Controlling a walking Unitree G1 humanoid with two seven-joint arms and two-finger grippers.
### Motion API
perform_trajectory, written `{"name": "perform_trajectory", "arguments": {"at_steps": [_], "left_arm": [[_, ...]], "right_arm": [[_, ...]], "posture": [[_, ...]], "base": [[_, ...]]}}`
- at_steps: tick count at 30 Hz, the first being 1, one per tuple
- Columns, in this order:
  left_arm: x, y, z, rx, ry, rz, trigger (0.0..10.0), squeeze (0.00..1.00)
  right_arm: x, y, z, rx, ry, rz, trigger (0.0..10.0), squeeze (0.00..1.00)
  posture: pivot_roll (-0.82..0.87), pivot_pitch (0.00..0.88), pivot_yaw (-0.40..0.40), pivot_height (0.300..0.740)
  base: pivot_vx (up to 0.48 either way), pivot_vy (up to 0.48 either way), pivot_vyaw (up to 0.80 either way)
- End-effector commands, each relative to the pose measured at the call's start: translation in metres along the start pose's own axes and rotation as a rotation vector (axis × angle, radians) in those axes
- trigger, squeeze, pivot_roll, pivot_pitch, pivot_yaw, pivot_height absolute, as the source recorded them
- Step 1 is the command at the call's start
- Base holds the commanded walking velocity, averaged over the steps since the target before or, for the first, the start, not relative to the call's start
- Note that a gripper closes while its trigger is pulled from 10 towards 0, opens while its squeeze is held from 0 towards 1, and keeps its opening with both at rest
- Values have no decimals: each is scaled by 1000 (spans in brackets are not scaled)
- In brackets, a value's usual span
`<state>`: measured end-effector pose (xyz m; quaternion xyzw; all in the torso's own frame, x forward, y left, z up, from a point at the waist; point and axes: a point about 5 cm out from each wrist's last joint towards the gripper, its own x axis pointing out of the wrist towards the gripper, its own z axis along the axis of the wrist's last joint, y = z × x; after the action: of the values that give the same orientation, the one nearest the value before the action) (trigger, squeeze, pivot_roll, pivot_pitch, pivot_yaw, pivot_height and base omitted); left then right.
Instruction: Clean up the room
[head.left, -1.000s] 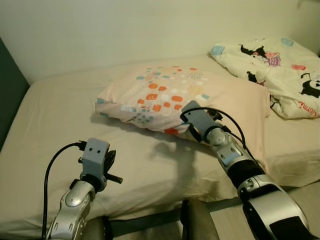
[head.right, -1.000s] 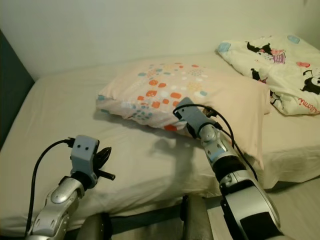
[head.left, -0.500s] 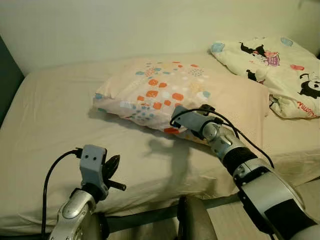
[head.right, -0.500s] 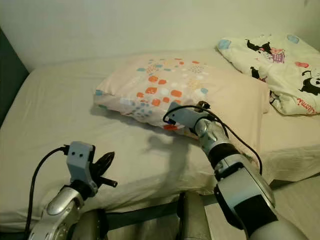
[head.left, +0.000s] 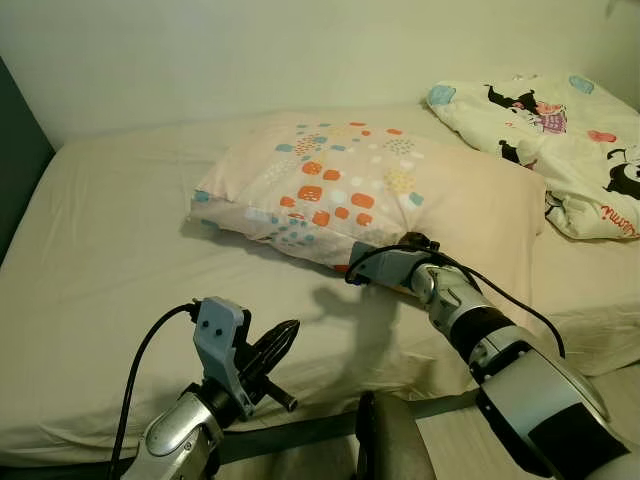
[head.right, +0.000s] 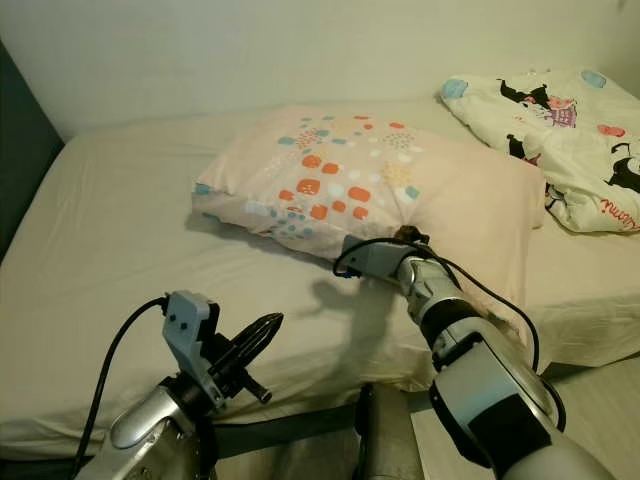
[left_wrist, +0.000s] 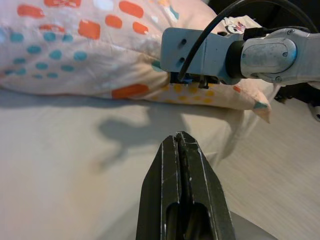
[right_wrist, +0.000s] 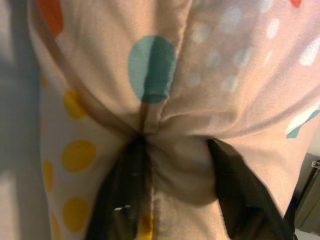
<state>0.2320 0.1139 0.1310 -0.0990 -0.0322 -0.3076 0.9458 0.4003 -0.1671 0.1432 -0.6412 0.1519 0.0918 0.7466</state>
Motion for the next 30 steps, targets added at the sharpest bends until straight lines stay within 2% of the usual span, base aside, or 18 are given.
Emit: {"name": "perform_trajectory", "arguments": {"at_steps": [1,6,11,13,14,15,16,17,18,19,20,21,22,24,26,27,28,30], "left_arm": [[-5,-1,-4,-46,28,-4,10000,0],[-8,-2,-7,-72,68,-11,10000,0],[-9,-1,-8,-58,71,0,10000,0],[-8,0,-8,-49,67,8,10000,0],[-8,1,-8,-44,67,15,10000,0],[-8,1,-8,-44,67,15,10000,0],[-8,5,-6,-31,58,38,10000,0],[-8,5,-6,-31,58,38,10000,0],[-8,12,-4,-10,44,77,10000,0],[-8,12,-4,-10,44,77,10000,0],[-10,20,-1,9,33,118,10000,0],[-12,25,1,21,27,146,10000,0],[-12,25,1,21,27,146,10000,0],[-18,39,7,48,19,196,10000,0],[-18,39,7,48,19,196,10000,0],[-20,45,10,64,15,214,10000,0],[-20,45,10,64,15,214,10000,0],[-25,59,17,94,1,264,10000,0]], "right_arm": [[-1,15,-17,-5,58,56,0,0],[-1,14,-21,-4,64,51,0,0],[-1,13,-26,21,70,45,0,0],[-1,11,-24,67,62,40,0,0],[-1,9,-20,136,48,44,0,0],[-1,9,-20,136,48,44,0,0],[0,6,-7,345,7,72,0,0],[0,6,-7,345,7,72,0,0],[0,-1,10,563,-54,111,0,0],[0,-1,10,563,-54,111,0,0],[0,-10,23,686,-111,132,0,0],[-1,-16,31,755,-150,144,0,0],[-1,-16,31,755,-150,144,0,0],[-4,-34,53,890,-252,177,0,0],[-4,-34,53,890,-252,177,0,0],[-7,-42,66,933,-311,205,0,0],[-7,-42,66,933,-311,205,0,0],[-17,-60,102,1012,-465,295,0,0]], "posture": [[-14,220,-91,556],[-15,217,-90,556],[-18,210,-89,556],[-19,203,-87,556],[-21,196,-85,556],[-21,196,-85,556],[-18,191,-87,556],[-18,191,-87,556],[-15,187,-91,556],[-15,187,-91,556],[-16,188,-92,556],[-16,188,-92,556],[-16,188,-92,556],[-23,189,-92,556],[-23,189,-92,556],[-24,189,-93,556],[-24,189,-93,556],[-29,185,-92,556]], "base": [[0,0,0],[0,0,0],[0,0,0],[0,0,0],[0,0,0],[0,0,0],[0,0,0],[0,0,0],[0,0,0],[0,0,0],[0,0,0],[0,0,0],[0,0,0],[0,0,0],[0,0,0],[0,0,0],[0,0,0],[0,0,0]]}}
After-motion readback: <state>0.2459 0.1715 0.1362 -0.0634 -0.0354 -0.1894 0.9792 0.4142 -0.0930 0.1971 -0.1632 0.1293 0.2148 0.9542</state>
